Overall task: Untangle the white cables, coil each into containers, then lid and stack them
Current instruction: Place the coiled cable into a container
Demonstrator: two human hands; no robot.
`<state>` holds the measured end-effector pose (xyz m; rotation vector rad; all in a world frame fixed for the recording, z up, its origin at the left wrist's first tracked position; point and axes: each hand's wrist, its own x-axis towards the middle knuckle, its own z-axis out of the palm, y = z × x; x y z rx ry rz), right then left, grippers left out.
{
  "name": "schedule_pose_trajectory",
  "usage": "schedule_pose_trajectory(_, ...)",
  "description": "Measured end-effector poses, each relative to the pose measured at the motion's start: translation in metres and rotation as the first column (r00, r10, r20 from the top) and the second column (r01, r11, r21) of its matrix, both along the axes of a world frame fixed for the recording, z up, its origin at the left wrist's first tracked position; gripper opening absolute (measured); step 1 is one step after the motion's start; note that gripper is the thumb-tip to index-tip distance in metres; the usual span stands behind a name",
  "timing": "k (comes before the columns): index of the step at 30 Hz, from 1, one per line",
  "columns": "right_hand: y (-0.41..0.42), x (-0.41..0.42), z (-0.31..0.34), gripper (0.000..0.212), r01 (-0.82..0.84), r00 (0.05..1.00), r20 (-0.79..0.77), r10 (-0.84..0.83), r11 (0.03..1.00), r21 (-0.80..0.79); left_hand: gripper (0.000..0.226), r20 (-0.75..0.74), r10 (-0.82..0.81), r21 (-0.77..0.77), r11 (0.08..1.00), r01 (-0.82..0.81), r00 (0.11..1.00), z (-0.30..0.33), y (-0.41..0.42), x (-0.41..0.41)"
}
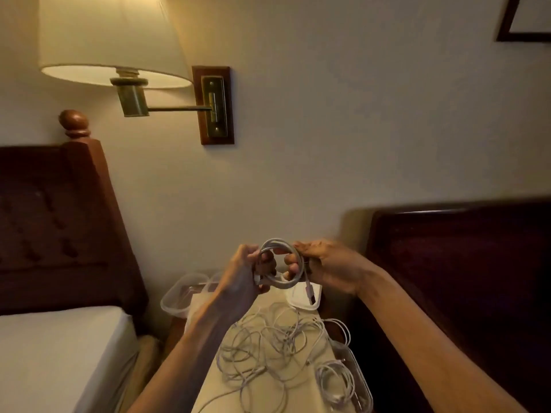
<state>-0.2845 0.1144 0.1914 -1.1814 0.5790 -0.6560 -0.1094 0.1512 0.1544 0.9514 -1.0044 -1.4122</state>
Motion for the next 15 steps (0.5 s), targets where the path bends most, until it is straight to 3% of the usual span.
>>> schedule_pose_trajectory(6, 0.021, -0.039, -0.073, 0.027, 0.094, 0.995, -0.036, -0.088, 0.971, 0.220, 0.037, 0.056, 0.081, 0.104, 0.991, -0.087, 0.995, -0.092, 0.001, -0.049)
schedule_pose_trajectory(10, 0.037, -0.063, -0.115, 0.017, 0.240, 0.961, -0.190, -0.200, 0.945, 0.221, 0.036, 0.331, 0.004, 0.029, 0.999, -0.015, 0.943, -0.128, 0.019, -0.075)
schedule_pose_trajectory(12, 0.047, -0.070, -0.139, 0.014, 0.367, 0.890, -0.311, -0.334, 0.929, 0.055, 0.027, 0.492, -0.033, -0.009, 0.999, 0.043, 0.870, -0.148, 0.024, -0.078)
schedule_pose_trajectory(13, 0.052, -0.072, -0.151, 0.013, 0.404, 0.813, -0.403, -0.421, 0.905, -0.131, 0.024, 0.594, -0.018, -0.035, 0.998, 0.049, 0.804, -0.162, 0.025, -0.076)
schedule_pose_trajectory(15, 0.061, -0.070, -0.179, 0.014, 0.310, 0.608, -0.515, -0.605, 0.777, -0.548, 0.042, 0.838, 0.045, -0.100, 0.992, 0.072, 0.543, -0.198, 0.027, -0.069)
